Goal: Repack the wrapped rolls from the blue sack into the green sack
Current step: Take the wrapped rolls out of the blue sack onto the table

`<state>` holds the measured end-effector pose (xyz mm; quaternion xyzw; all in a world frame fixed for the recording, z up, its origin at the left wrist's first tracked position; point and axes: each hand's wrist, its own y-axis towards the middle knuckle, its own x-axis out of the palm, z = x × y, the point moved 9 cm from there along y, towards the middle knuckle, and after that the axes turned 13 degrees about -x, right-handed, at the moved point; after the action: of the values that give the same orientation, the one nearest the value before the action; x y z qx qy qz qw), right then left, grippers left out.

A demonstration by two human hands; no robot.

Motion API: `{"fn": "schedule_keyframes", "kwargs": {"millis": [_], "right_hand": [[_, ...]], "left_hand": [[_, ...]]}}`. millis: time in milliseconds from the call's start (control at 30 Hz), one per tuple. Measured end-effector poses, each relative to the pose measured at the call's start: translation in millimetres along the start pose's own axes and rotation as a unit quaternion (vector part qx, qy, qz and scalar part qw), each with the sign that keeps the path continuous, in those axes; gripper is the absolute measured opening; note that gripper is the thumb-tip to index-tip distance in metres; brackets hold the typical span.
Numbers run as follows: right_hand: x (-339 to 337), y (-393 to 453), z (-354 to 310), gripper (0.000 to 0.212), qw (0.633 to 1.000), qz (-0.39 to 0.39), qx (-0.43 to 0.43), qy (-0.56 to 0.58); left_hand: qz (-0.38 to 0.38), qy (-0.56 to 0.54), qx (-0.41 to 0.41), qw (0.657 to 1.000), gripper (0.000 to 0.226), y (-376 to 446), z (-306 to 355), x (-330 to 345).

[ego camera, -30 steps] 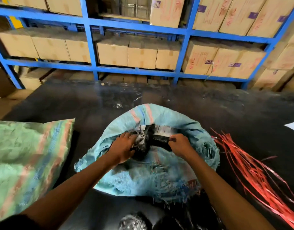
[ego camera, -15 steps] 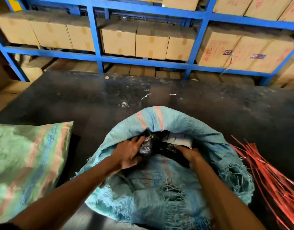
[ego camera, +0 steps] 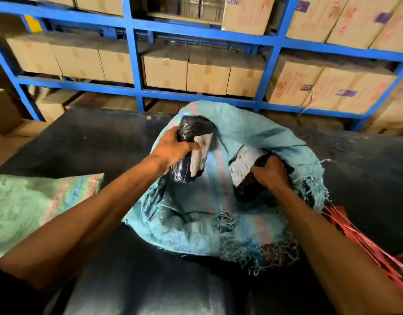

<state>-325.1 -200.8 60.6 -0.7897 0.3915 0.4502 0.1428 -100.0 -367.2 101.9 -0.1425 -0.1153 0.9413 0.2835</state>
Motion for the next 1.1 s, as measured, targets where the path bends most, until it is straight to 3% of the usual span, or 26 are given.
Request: {"fn": "schedule_keyframes", "kwargs": {"millis": [100, 167, 267, 333, 500, 600, 700, 900, 1100], "right_hand": [[-14.1, 15.7, 19.7, 0.056, 0.98, -0.019, 0.111, 0.167], [-7.6, 9.2, 17.5, 0.03, 0.945, -0.06, 0.162, 0.279], [10.3, -21.0, 12.0, 0.01, 0.932, -0.167, 0.187, 0.262], [23.8, -38.0, 16.9, 0.01, 0.933, -0.188, 0.18, 0.247], [26.6, -52.9, 21.1, 0.033, 0.961, -0.109, 0.109, 0.229], [-1.6, -53.9, 10.2, 0.051, 0.973, -0.068, 0.052, 0.216], [-29.9, -62.6, -2.7, 0.052, 0.974, -0.047, 0.018, 0.223], [-50.3, -139.3, -42.6, 0.047, 0.951, -0.117, 0.01, 0.286], [-16.1, -259.7, -76.0, 0.041, 0.922, -0.161, 0.013, 0.353]], "left_hand": [[-0.021, 0.008, -0.01, 1.0, 0.033, -17.1, 25.5, -4.3], [-0.045, 0.013, -0.045, 0.998, 0.032, -22.0, 31.2, -4.3], [-0.069, 0.006, -0.06, 0.996, 0.028, -32.1, 31.9, 1.5], [-0.073, 0.022, -0.047, 0.996, 0.031, -40.2, 30.2, 5.0], [-0.053, 0.03, 0.014, 0.998, 0.026, -67.0, 38.2, -8.5], [-0.043, 0.04, 0.051, 0.997, 0.033, -85.4, 40.3, -22.1], [-0.031, 0.054, 0.079, 0.995, 0.052, -108.5, 33.7, -38.2], [0.025, 0.102, 0.15, 0.983, 0.055, -184.4, 18.3, -75.1], [0.085, 0.159, 0.176, 0.968, 0.055, -270.0, -11.8, -108.9]]}}
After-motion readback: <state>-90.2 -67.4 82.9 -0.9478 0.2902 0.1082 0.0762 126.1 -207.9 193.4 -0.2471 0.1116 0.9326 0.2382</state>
